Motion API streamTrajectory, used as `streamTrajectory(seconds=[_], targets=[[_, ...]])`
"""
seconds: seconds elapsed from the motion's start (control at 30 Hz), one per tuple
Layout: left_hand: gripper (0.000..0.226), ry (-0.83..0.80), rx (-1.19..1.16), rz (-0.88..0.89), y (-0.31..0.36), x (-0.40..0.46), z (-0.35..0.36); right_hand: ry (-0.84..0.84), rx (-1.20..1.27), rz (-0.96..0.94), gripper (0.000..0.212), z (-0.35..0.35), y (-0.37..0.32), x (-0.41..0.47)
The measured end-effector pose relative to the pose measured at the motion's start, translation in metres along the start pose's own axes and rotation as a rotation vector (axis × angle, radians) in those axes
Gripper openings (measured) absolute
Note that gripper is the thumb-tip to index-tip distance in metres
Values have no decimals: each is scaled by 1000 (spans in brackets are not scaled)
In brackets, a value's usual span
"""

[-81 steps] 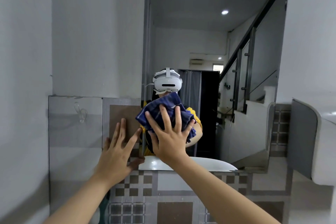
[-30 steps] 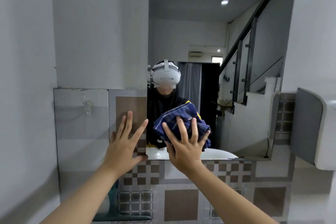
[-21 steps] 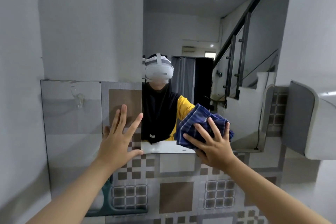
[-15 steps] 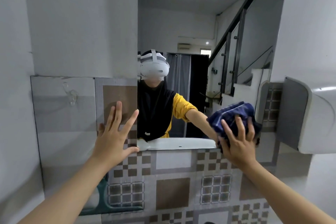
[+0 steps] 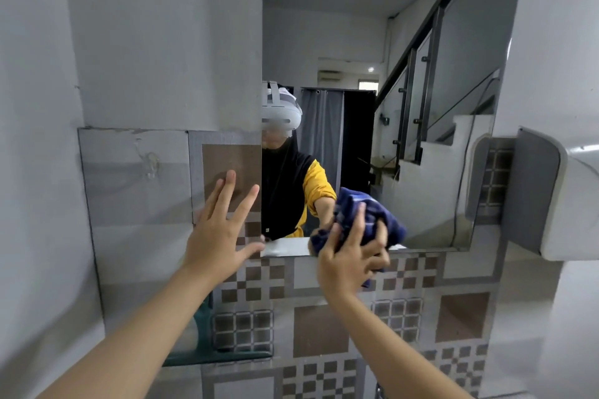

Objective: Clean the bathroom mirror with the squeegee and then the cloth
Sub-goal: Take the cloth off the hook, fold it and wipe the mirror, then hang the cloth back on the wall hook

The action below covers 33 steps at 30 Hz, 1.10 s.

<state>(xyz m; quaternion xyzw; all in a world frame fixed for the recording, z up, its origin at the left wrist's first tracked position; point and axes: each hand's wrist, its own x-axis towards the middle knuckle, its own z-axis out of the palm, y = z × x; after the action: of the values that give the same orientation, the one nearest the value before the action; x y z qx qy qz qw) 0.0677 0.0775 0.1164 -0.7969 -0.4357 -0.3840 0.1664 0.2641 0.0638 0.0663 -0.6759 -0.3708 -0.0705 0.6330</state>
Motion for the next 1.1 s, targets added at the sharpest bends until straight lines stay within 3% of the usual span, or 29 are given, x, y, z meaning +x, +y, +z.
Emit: streamTrajectory(seconds=[0.13, 0.23, 0.33, 0.4, 0.5, 0.6, 0.83, 1.0, 1.1], targets=[[76, 21, -253, 16, -3, 0, -22, -78, 52, -83, 48, 26, -41, -49], [52, -26, -501, -87, -1, -7, -44, -221, 108, -176, 47, 31, -57, -73], [33, -128, -751, -203, 0, -17, -58, -316, 294, -257, 49, 32, -72, -89], [25, -78, -851, -226, -2, -23, -66, -375, 454, -256, 42, 31, -85, -95], [18, 12, -927, -311, -12, -30, -80, -653, 602, -211, 36, 18, -103, -94], [13, 48, -939, -361, -23, -38, -94, -894, 592, -171, 37, 3, -118, -86], [20, 136, -1007, -451, -24, -51, -113, -937, 651, -195, 23, -13, -143, -76], [19, 183, -909, -474, -29, -52, -123, -705, 243, -455, 5, -15, -158, -70], [18, 240, -788, -473, -31, -50, -132, -649, 351, -628, 8, -20, -166, -68]])
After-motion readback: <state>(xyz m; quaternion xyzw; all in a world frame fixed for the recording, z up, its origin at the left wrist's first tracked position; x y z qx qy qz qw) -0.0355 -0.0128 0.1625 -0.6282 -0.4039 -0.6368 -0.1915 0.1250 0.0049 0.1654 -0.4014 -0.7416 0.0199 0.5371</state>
